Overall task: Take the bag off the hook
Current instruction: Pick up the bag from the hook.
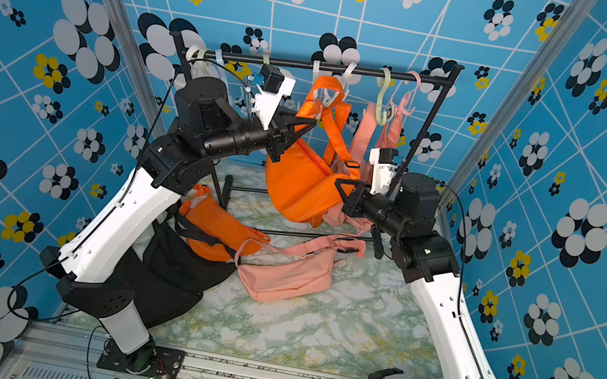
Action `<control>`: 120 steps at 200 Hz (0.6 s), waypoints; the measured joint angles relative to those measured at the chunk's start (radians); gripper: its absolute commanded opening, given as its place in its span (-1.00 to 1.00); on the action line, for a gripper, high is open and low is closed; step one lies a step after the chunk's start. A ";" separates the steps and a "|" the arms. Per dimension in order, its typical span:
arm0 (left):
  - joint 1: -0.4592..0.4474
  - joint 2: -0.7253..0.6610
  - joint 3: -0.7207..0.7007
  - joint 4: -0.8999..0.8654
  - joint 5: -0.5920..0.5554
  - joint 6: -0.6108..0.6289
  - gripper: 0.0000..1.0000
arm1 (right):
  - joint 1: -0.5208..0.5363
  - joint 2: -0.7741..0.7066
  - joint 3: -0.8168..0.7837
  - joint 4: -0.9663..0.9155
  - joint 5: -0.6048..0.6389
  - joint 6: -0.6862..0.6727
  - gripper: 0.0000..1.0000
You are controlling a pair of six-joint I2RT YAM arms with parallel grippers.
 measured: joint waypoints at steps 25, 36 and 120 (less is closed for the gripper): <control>0.026 0.114 0.138 -0.054 -0.008 0.010 -0.75 | -0.004 0.035 0.044 0.001 0.008 0.000 -1.00; 0.038 0.167 0.199 -0.080 -0.013 0.011 -0.75 | -0.008 0.064 0.085 -0.004 0.010 0.000 -1.00; 0.047 0.126 0.104 -0.155 -0.030 0.010 -0.82 | -0.032 0.138 0.380 -0.052 0.036 -0.066 -1.00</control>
